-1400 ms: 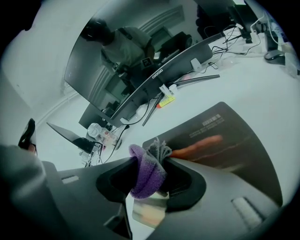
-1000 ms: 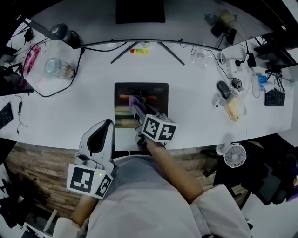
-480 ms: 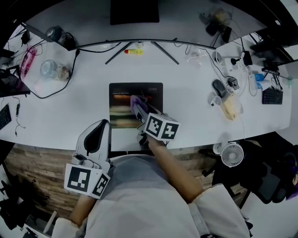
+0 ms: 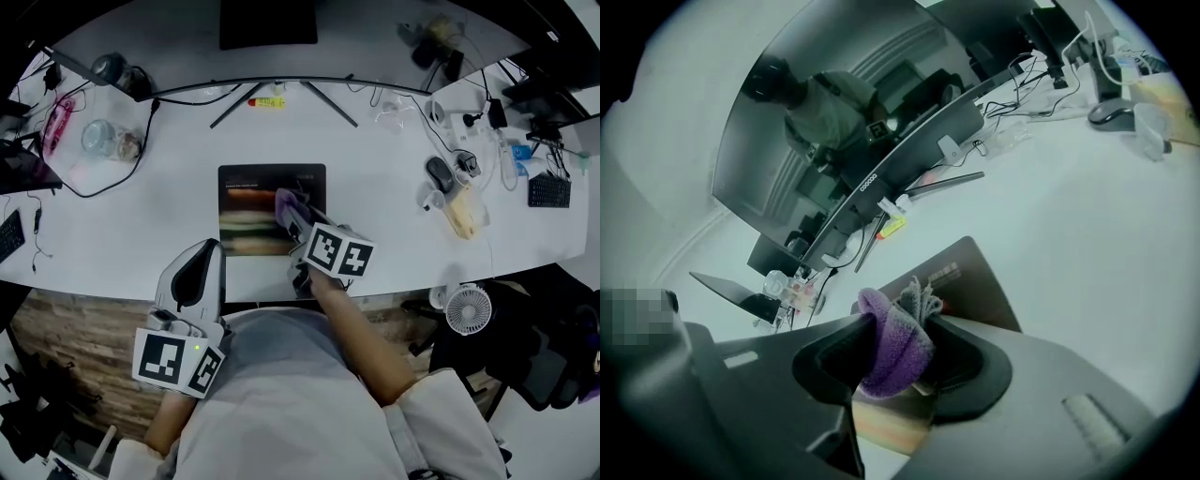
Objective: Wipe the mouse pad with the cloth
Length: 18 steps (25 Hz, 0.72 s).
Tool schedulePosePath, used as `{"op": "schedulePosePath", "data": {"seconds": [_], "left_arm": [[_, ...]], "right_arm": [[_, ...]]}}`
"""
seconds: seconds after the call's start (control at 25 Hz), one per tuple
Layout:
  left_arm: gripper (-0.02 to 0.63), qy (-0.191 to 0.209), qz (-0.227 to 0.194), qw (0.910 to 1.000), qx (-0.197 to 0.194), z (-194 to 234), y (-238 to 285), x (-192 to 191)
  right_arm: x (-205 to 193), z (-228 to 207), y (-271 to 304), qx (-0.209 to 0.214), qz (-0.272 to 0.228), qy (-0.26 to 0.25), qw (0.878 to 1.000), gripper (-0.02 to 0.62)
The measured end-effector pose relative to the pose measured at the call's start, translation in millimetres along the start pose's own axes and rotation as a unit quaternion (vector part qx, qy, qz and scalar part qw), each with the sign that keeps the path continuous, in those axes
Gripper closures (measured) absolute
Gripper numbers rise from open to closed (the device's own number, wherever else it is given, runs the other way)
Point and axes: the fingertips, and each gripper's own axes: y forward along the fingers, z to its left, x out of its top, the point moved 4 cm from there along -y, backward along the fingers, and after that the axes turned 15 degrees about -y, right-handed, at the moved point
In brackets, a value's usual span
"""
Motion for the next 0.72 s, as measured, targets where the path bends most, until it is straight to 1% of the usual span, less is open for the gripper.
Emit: {"op": "schedulePosePath", "data": {"seconds": [0.72], "left_arm": [[0.606, -0.002, -0.009, 0.9999, 0.006, -5.9, -6.2, -3.3]], "right_arm": [[3.5, -27.7, -20.4, -0.021, -0.002, 0.007, 1.0, 0.437]]}}
